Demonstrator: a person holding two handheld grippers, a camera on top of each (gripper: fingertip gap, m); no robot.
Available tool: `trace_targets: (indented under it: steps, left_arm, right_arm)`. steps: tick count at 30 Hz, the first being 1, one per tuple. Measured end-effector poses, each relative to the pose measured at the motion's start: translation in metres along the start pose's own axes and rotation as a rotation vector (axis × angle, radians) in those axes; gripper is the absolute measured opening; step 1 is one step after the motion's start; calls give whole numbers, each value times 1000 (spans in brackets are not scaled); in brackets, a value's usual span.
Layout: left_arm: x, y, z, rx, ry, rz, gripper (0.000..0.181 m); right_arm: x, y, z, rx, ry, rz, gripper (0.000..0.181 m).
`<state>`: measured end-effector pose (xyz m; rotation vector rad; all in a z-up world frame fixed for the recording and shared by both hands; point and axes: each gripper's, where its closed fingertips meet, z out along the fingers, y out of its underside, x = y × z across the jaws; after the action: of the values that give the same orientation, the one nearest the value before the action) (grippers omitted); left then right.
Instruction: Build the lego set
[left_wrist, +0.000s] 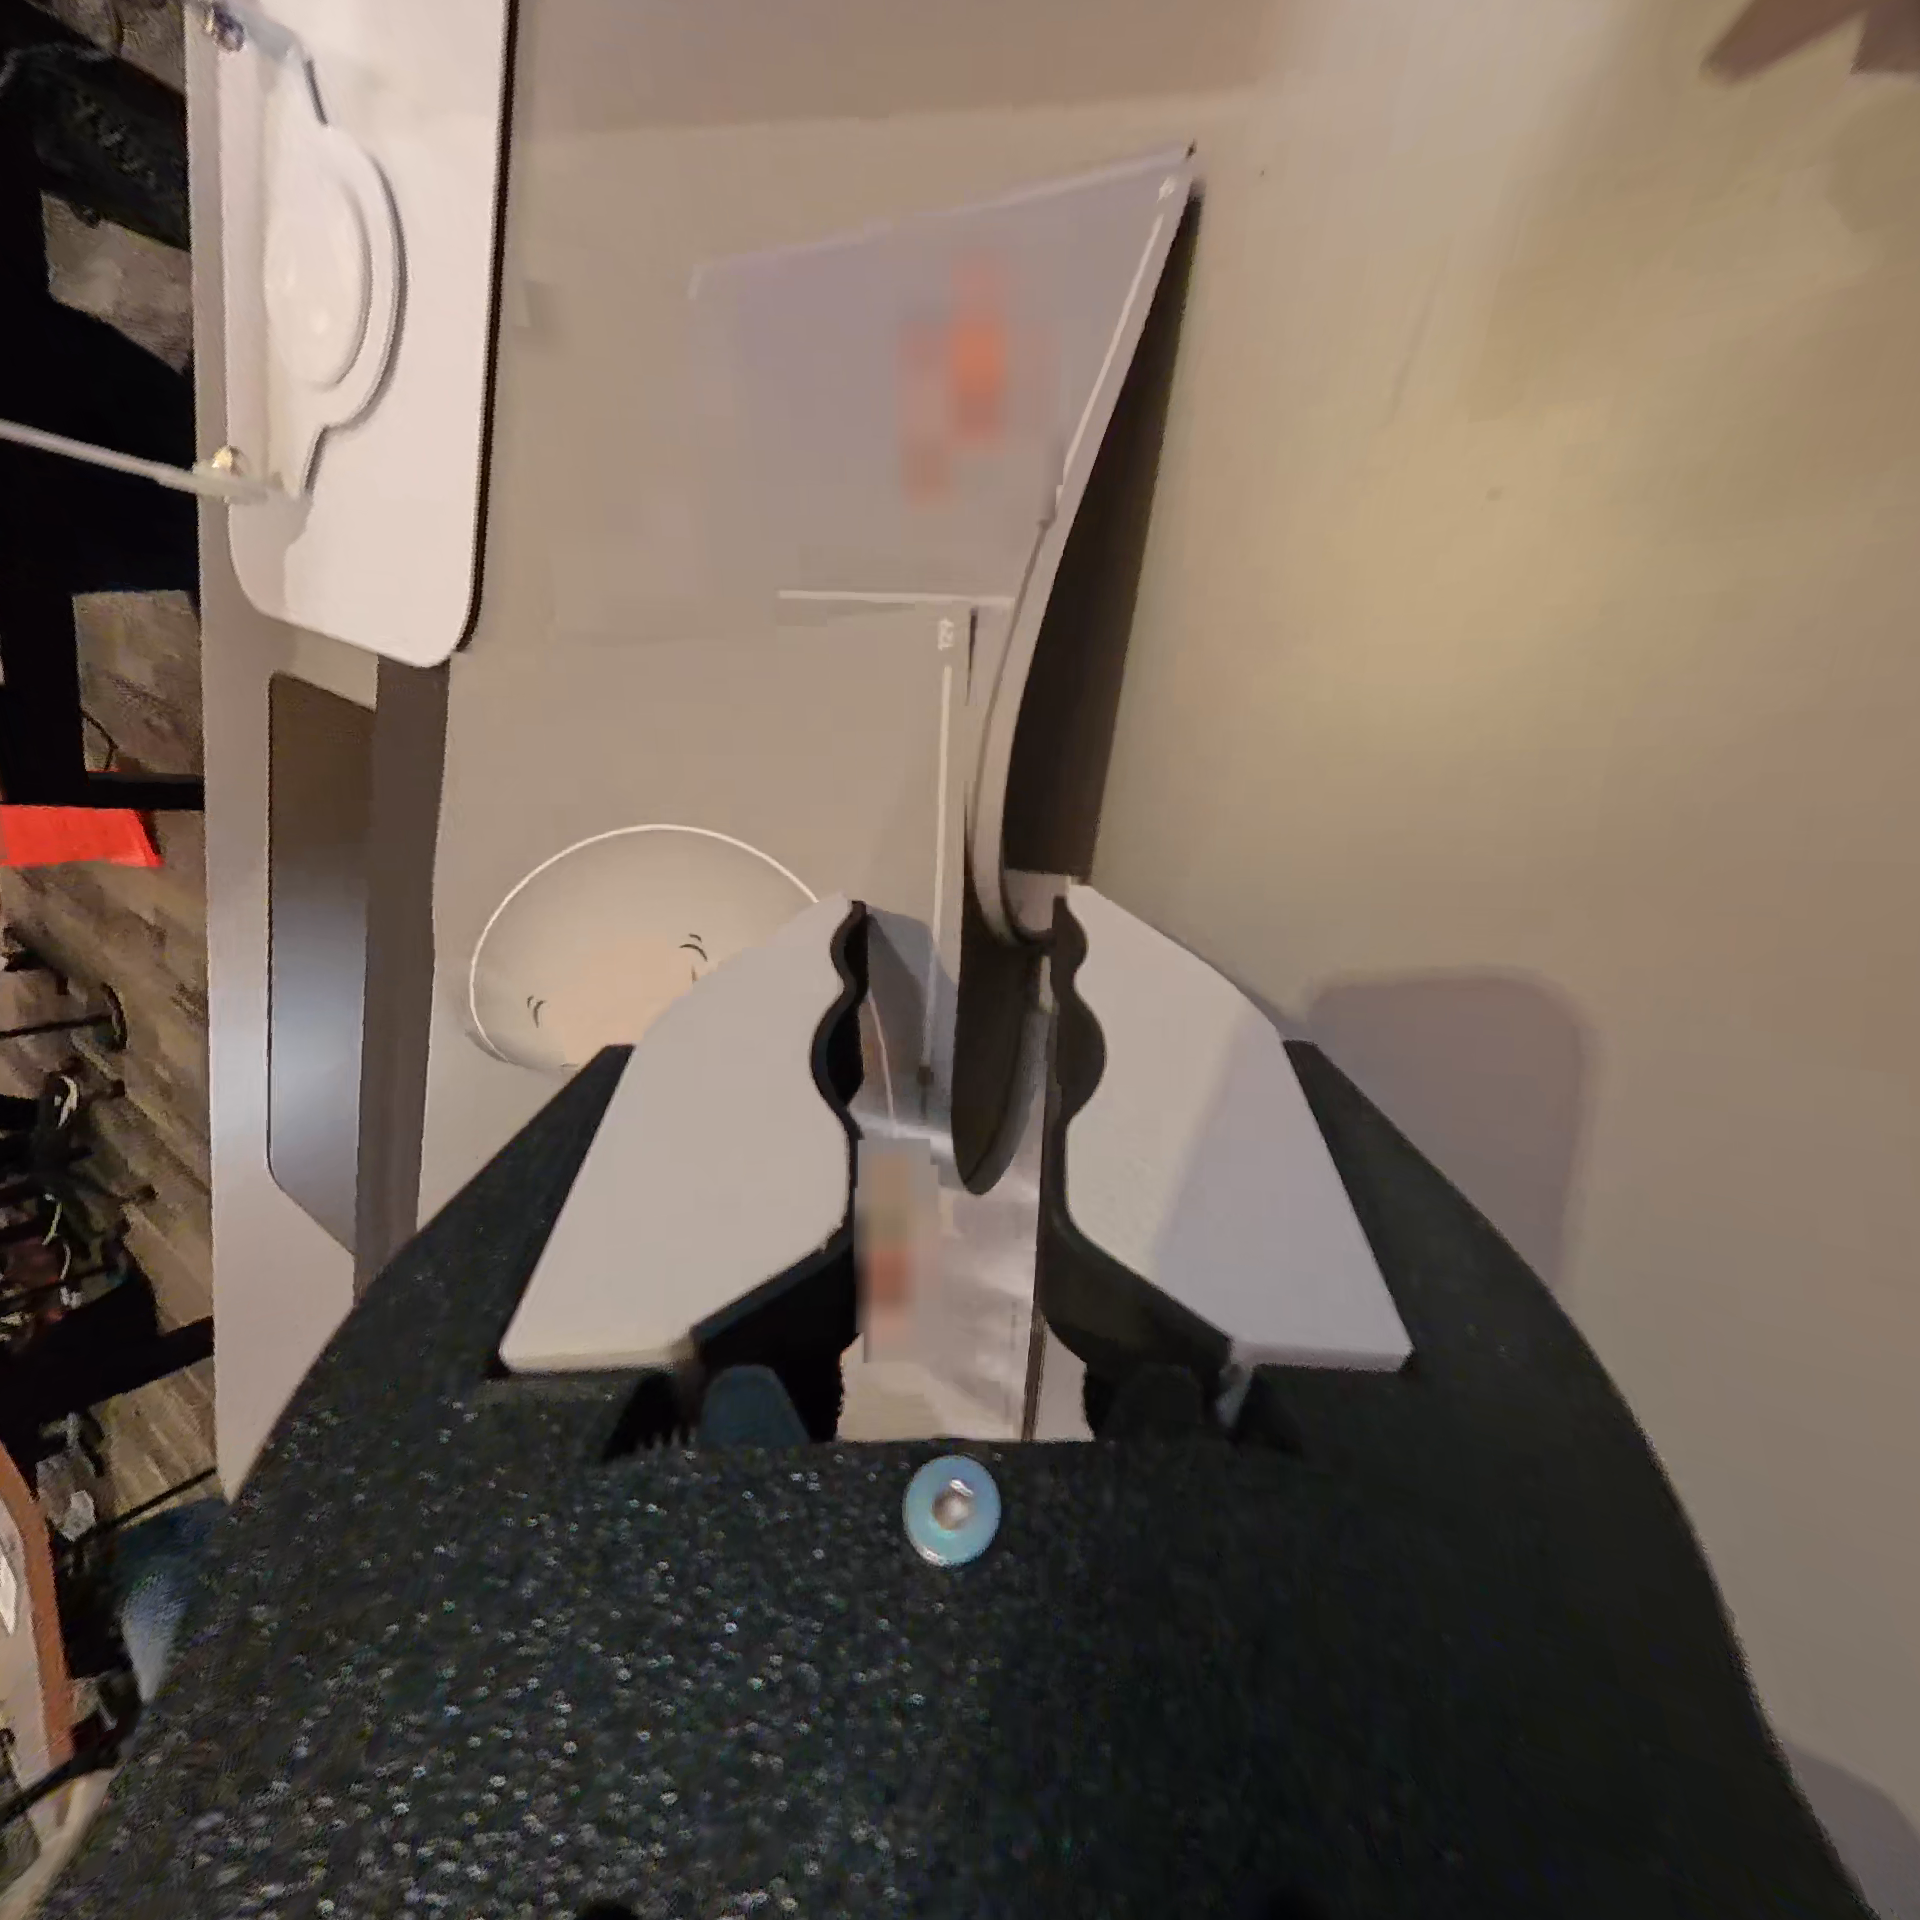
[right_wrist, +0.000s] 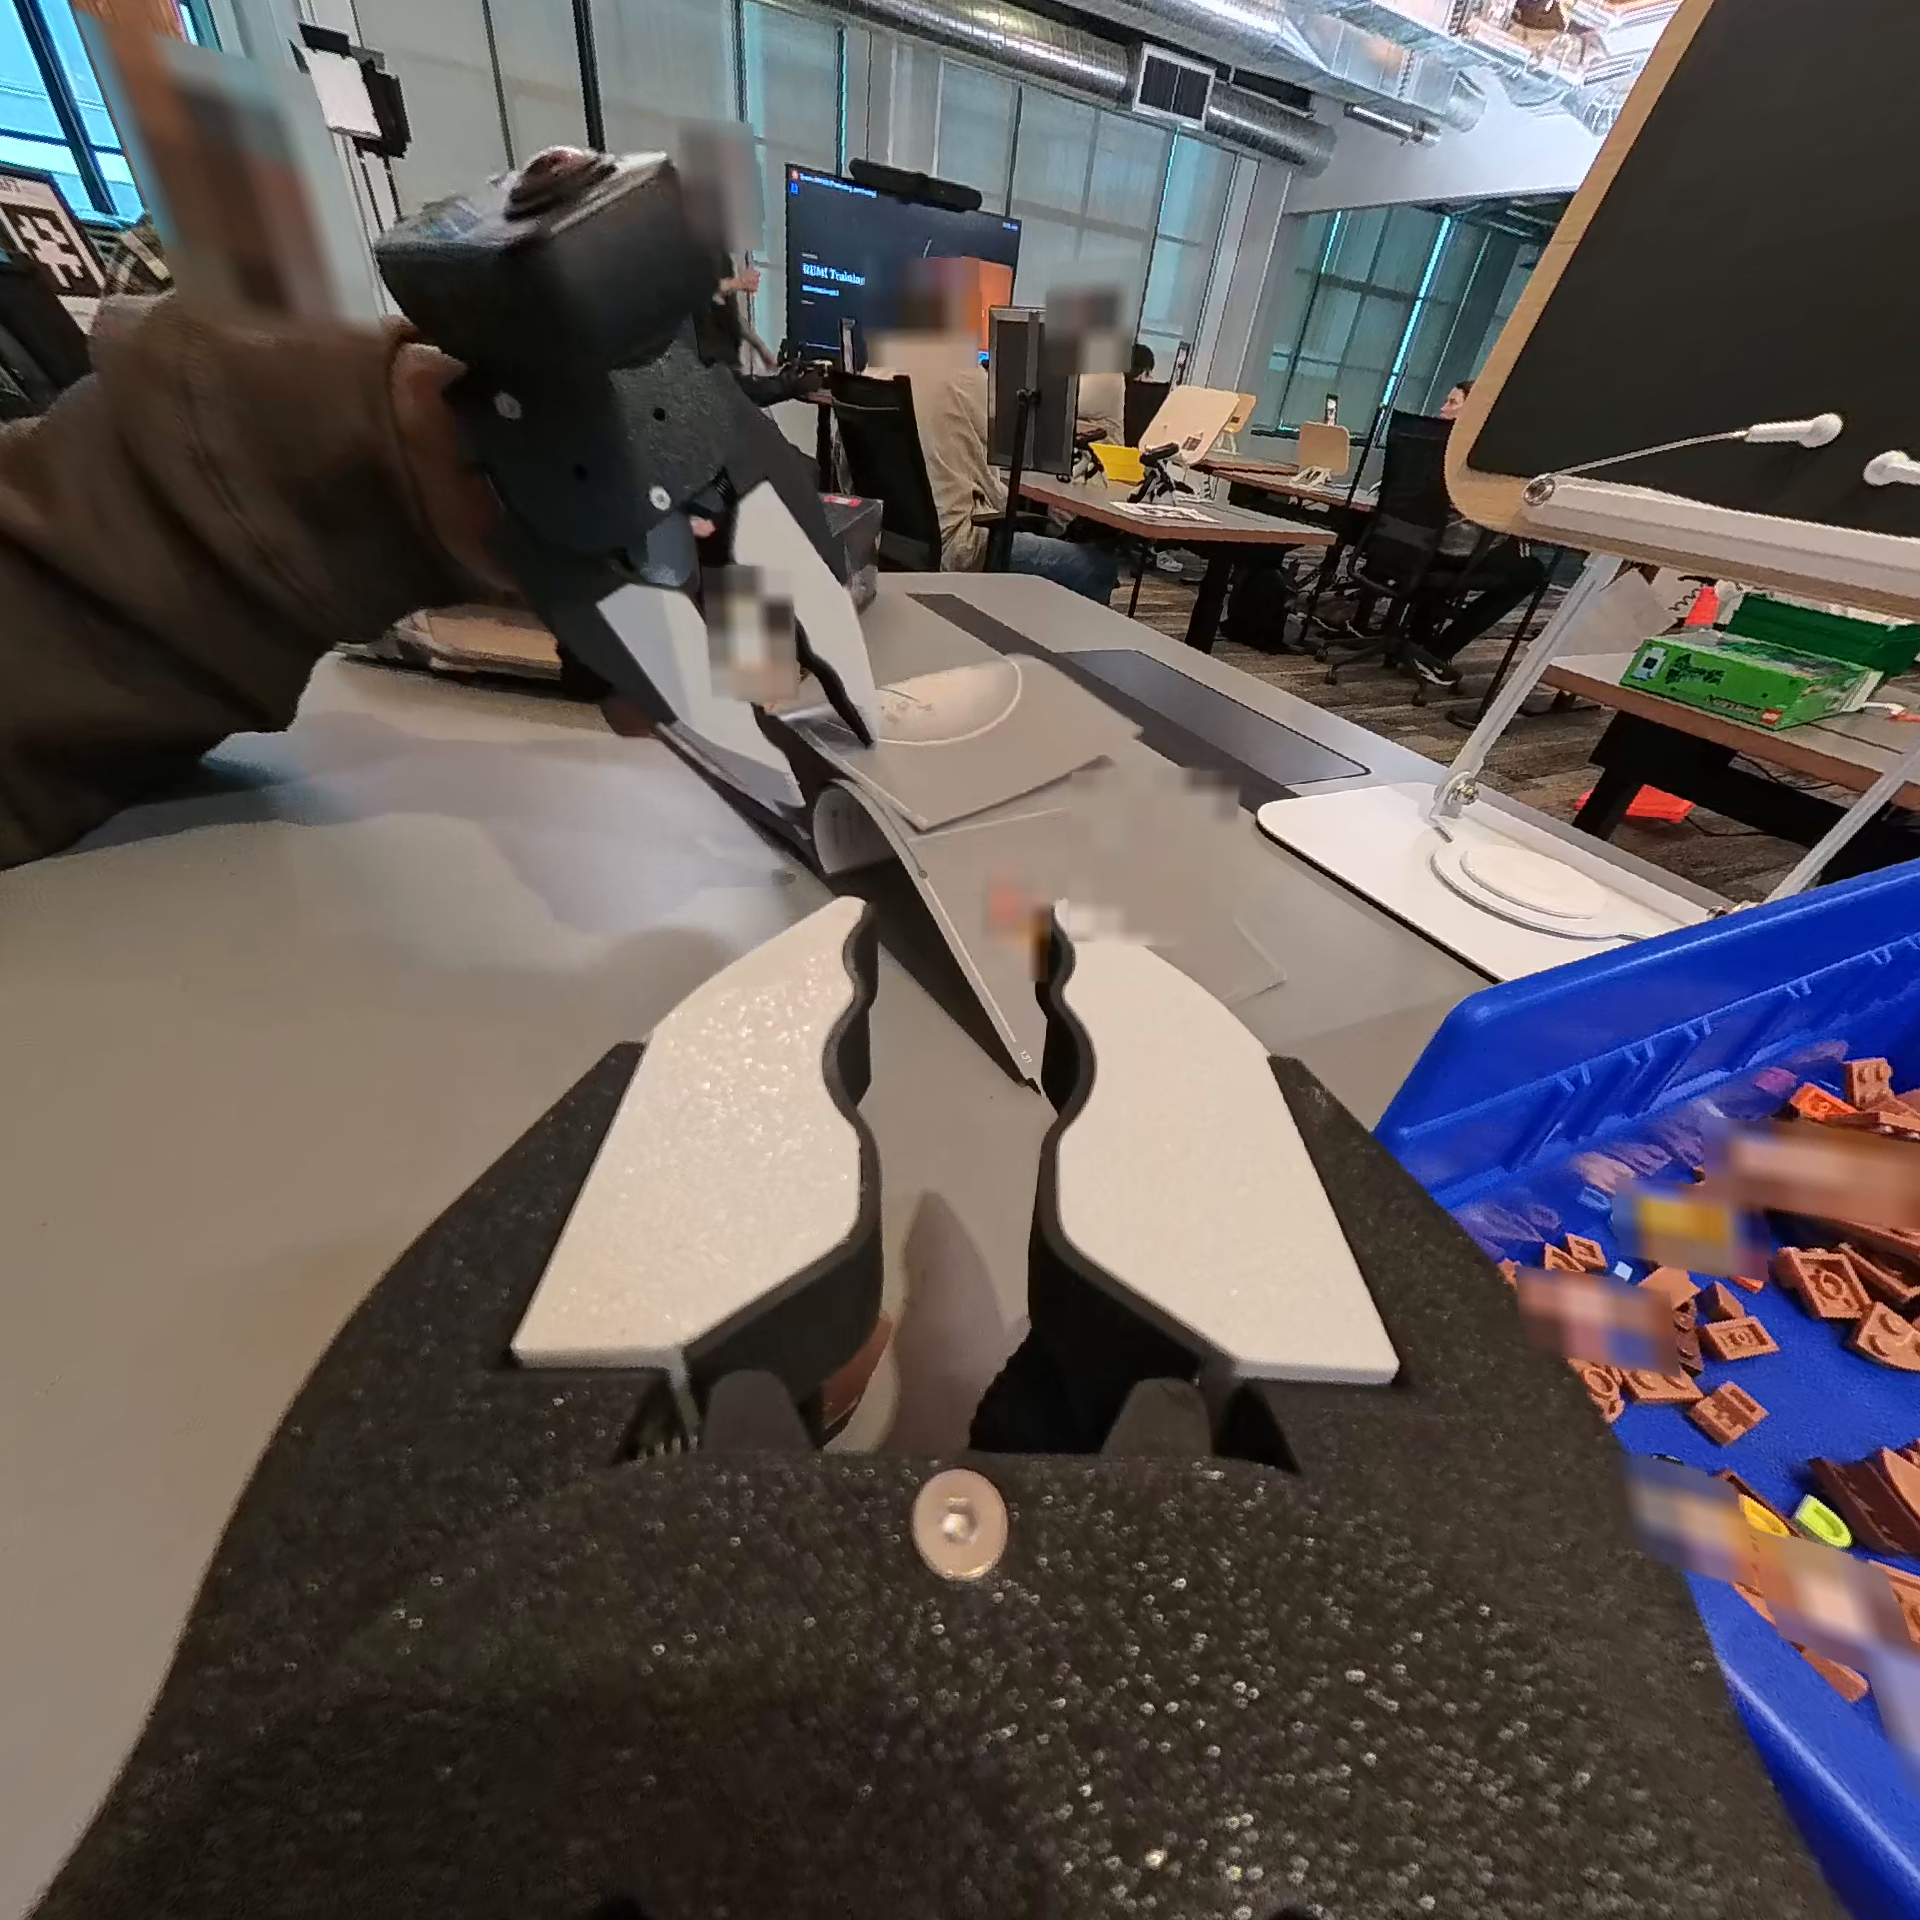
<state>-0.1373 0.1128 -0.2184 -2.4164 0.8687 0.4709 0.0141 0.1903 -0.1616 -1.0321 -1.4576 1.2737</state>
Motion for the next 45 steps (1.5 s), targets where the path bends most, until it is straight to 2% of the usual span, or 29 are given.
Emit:
trace_targets:
  steps: [16, 25, 35, 45]
  left_arm:
    - [-20, 59, -22, 16, -118, -248, 39]
    - [-15, 88, -31, 84, -150, -434, 40]
    - [-12, 142, -36, -35, -228, -517, 39]
    - [-14, 191, -46, -241, -335, -518, 38]
  right_arm:
    - [0, 0, -1, 1, 2, -3, 29]
    - [1, 0, -2, 1, 6, -1, 29]
    - [2, 0, -2, 2, 7, 6, 29]
    - [2, 0, -2, 0, 7, 10, 29]
